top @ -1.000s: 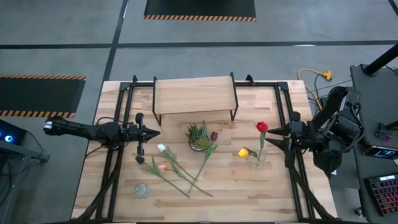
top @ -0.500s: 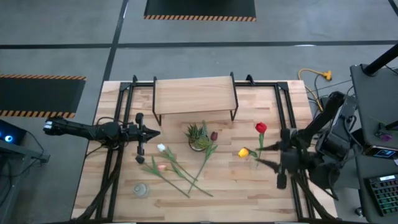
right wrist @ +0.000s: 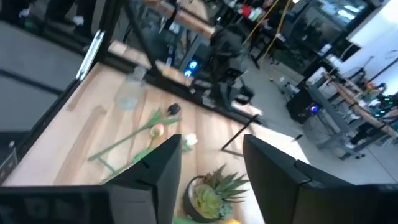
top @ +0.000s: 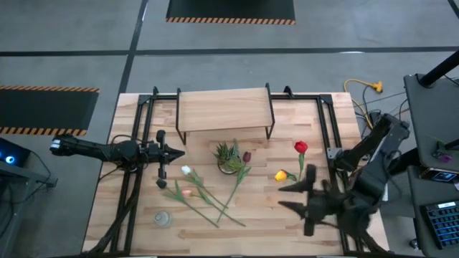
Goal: Pick and place flowers into a vace then onto a shelf
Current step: Put the dark red flower into the right transparent vase
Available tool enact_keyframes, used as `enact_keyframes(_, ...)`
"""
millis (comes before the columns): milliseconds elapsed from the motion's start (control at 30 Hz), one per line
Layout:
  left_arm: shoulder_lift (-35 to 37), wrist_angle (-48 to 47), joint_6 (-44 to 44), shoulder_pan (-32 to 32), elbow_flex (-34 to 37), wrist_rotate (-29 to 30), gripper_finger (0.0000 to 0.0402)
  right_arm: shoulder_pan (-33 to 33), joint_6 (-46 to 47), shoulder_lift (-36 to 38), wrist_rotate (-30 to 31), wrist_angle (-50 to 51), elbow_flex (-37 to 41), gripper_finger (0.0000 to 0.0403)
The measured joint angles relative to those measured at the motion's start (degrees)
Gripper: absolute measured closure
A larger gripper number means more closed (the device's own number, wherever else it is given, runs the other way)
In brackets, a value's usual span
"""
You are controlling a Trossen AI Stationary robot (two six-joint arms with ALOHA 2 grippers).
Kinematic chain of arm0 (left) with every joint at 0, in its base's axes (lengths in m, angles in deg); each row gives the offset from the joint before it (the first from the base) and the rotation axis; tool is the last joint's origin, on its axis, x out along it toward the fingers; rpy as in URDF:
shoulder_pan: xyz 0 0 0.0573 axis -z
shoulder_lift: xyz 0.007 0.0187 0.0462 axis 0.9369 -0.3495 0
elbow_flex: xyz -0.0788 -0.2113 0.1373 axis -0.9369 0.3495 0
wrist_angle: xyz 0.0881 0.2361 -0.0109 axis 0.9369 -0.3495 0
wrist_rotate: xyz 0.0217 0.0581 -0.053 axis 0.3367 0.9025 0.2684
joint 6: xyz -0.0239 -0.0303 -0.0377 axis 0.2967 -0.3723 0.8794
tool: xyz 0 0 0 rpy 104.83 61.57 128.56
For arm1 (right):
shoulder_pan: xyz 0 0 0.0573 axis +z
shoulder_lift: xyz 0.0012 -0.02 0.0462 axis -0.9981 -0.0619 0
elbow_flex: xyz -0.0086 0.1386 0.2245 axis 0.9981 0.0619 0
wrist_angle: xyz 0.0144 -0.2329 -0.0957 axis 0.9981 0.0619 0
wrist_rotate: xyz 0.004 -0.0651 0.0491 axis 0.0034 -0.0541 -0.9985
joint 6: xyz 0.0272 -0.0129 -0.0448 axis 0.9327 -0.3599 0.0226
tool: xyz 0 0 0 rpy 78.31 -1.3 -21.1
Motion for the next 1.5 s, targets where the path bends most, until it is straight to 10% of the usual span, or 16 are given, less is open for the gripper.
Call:
enact_keyframes(533,0.0,0.0,0.0,0.0,0.0,0.0,0.0402,-8.6,-4.6,-15.2,-14.6,1.6,-10.6,0.0179)
enact_keyframes(933,0.0,0.0,0.0,0.0,0.0,0.0,0.0402,-18.5,28.9,-19.6,-16.4,2.2,-11.6,0.0184)
enact_keyframes(1500,0.0,0.0,0.0,0.0,0.0,0.0,0.0402,-19.4,45.4,-27.2,-16.0,0.3,-11.8,0.0191)
